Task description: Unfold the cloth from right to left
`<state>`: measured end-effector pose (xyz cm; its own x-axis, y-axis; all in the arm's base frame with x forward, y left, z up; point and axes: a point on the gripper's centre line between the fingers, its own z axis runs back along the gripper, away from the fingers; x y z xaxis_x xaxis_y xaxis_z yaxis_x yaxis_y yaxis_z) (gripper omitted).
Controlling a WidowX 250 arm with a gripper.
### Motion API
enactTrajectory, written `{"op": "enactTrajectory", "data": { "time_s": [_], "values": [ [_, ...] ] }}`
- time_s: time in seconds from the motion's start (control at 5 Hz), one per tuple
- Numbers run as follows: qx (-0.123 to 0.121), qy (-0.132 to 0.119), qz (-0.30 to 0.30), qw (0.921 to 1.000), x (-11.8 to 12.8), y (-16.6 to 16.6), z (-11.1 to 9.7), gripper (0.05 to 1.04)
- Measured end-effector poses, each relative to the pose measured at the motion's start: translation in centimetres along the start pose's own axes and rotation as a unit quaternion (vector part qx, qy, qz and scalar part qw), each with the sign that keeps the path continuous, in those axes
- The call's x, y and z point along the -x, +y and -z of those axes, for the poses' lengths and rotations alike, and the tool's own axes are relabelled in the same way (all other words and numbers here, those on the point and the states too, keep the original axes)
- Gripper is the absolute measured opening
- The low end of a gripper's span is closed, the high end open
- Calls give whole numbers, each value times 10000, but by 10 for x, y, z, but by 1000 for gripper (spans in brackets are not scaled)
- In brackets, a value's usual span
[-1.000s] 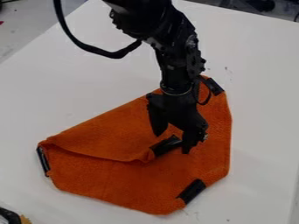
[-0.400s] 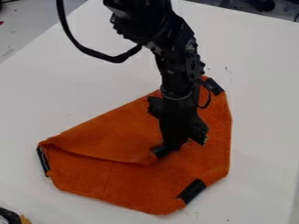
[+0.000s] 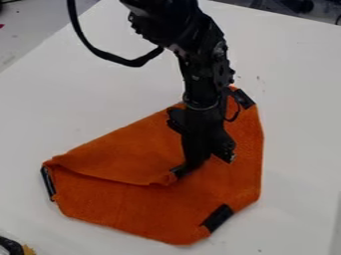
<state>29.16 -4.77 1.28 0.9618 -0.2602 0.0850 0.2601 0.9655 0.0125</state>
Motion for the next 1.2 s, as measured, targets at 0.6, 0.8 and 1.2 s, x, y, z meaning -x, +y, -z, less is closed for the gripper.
{"op": "enactTrajectory", "data": {
  "time_s": [0.6,0.8,1.2],
  "values": [
    [-450,-207,381,9980,-14,88,-29,57],
    [-310,-315,550,9975,-19,119,-14,57],
    [-202,-383,853,9954,-35,161,3,57]
  ]
}}
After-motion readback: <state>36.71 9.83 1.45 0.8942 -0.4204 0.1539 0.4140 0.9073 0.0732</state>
